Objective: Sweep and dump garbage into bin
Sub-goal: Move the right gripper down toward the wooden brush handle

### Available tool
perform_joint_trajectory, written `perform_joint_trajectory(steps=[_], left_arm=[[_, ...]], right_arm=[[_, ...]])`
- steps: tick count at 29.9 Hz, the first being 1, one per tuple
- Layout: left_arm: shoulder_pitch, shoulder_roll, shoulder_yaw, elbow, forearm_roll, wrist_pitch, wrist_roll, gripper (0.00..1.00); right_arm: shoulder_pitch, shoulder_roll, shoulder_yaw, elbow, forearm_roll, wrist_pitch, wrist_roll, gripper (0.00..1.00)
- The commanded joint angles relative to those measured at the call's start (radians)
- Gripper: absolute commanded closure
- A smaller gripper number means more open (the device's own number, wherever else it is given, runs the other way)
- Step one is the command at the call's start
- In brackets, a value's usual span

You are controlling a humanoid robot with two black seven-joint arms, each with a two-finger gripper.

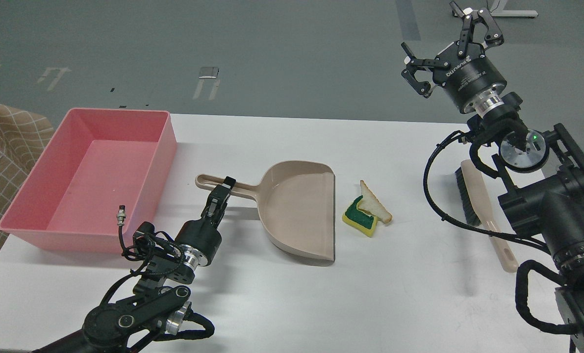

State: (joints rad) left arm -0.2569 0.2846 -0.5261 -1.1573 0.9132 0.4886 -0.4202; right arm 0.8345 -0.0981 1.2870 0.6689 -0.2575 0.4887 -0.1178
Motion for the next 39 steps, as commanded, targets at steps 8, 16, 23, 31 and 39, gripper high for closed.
perform_joint_trajectory(steps=[8,16,23,31,39], left_arm=[[-0.002,0.004,0.001,0.001,0.004,0.000,-0.002,1.00],[-0.015,0.008,0.031,-0.001,0.006,0.000,-0.002,1.00],[-0.035,0.016,0.052,0.001,0.006,0.000,0.000,1.00],[-0.044,0.024,0.058,0.008,0.006,0.000,-0.002,1.00],[-0.047,0.034,0.058,0.011,0.006,0.000,-0.002,1.00]], right_arm=[[0.181,-0.278,-0.613,0.020,-0.031,-0.013,-0.020,0.00],[0.273,-0.455,-0.834,0.073,-0.034,0.000,-0.057,0.00],[0.302,-0.522,-0.945,0.150,-0.132,0.000,-0.060,0.00],[0.285,-0.600,-0.951,0.231,-0.290,0.000,-0.060,0.00],[0.267,-0.751,-0.994,0.392,-0.394,0.000,-0.062,0.02]])
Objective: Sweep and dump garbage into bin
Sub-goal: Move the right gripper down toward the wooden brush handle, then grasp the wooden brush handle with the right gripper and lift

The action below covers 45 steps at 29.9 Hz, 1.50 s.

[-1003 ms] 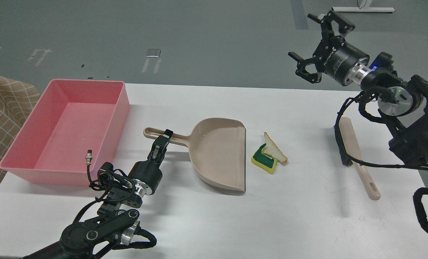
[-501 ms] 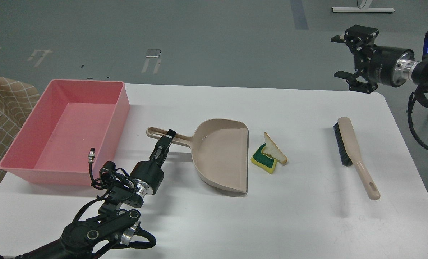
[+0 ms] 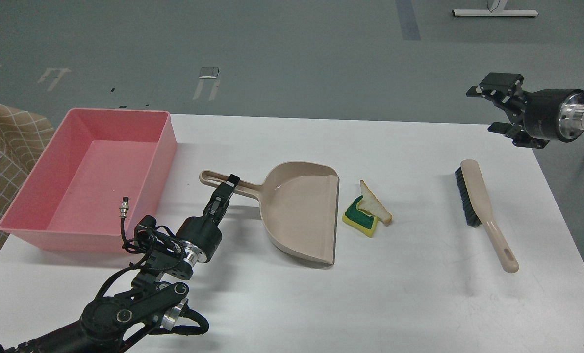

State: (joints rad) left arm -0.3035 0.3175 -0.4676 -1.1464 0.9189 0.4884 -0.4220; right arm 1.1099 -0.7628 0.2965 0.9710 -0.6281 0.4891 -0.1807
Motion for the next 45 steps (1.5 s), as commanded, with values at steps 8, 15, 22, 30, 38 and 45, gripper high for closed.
perform_joint_trajectory(steps=[8,15,22,30,38,45], left_arm=[[0.000,0.002,0.000,0.000,0.000,0.000,0.000,1.00],[0.000,0.006,0.000,0.000,0.000,0.000,-0.001,1.00],[0.003,0.008,0.000,0.000,0.001,0.000,-0.001,1.00],[0.001,0.009,0.001,0.000,0.001,0.000,-0.001,1.00],[0.000,0.009,0.000,0.000,0.001,0.000,-0.003,1.00],[0.001,0.011,0.001,0.000,0.001,0.000,-0.003,1.00]], right_arm=[[-0.007,-0.130,-0.007,0.160,-0.024,0.000,-0.141,0.07],[-0.058,-0.170,-0.011,0.206,-0.027,0.000,-0.197,0.13],[-0.134,-0.222,-0.013,0.337,-0.028,0.000,-0.218,0.12],[-0.176,-0.286,-0.016,0.463,-0.151,0.000,-0.220,0.12],[-0.174,-0.319,-0.086,0.520,-0.260,0.000,-0.221,0.12],[-0.177,-0.311,-0.131,0.538,-0.324,0.000,-0.221,0.13]])
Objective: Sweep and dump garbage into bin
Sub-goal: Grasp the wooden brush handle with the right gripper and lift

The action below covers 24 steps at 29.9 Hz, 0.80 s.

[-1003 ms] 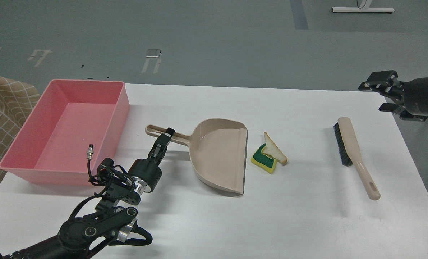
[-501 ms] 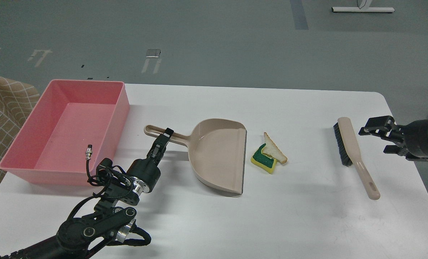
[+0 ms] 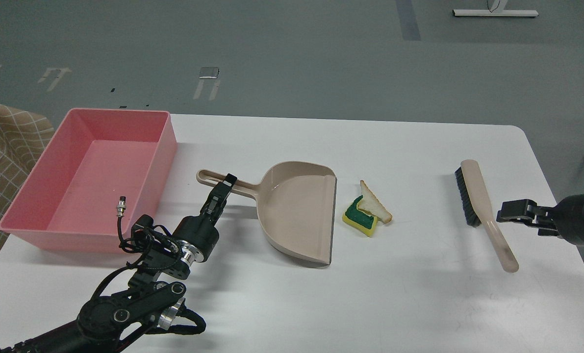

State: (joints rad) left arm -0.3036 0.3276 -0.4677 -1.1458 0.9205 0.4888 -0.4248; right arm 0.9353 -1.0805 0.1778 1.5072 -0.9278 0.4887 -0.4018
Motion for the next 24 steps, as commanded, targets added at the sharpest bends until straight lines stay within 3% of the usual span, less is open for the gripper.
perform_joint_trajectory(steps=[1,12,24], left_arm=[[0.001,0.001,0.001,-0.002,0.000,0.000,0.000,1.00],[0.000,-0.002,0.000,-0.002,0.000,0.000,0.000,1.00],[0.000,-0.002,0.000,-0.002,0.000,0.000,0.000,1.00]], right_arm=[[-0.004,0.007,-0.014,0.002,-0.035,0.000,0.000,0.14],[-0.046,0.013,-0.012,0.004,-0.068,0.000,0.000,0.30],[-0.027,0.042,-0.009,0.004,-0.083,0.000,0.001,0.31]])
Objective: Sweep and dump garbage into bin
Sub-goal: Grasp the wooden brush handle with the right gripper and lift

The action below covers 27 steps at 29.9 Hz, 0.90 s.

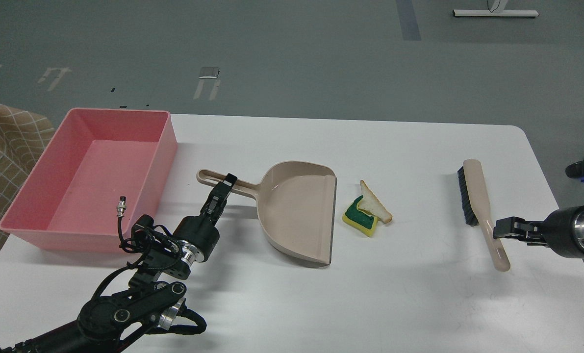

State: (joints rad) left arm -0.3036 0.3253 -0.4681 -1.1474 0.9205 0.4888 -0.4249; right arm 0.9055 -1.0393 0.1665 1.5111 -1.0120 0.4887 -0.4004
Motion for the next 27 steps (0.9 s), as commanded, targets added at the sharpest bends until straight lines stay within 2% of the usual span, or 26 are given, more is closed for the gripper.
perform_joint_trajectory(steps=[1,14,27], left_arm=[[0.000,0.000,0.000,0.000,0.000,0.000,0.000,1.00],[0.001,-0.002,0.000,0.000,0.000,0.000,0.000,1.00],[0.003,0.000,0.000,0.000,0.000,0.000,0.000,1.00]], right_arm=[[0.003,0.001,0.002,0.001,0.001,0.000,0.000,0.31],[-0.003,0.036,-0.001,0.024,0.001,0.000,0.000,0.31],[-0.010,0.059,-0.002,0.023,0.001,0.000,0.000,0.41]])
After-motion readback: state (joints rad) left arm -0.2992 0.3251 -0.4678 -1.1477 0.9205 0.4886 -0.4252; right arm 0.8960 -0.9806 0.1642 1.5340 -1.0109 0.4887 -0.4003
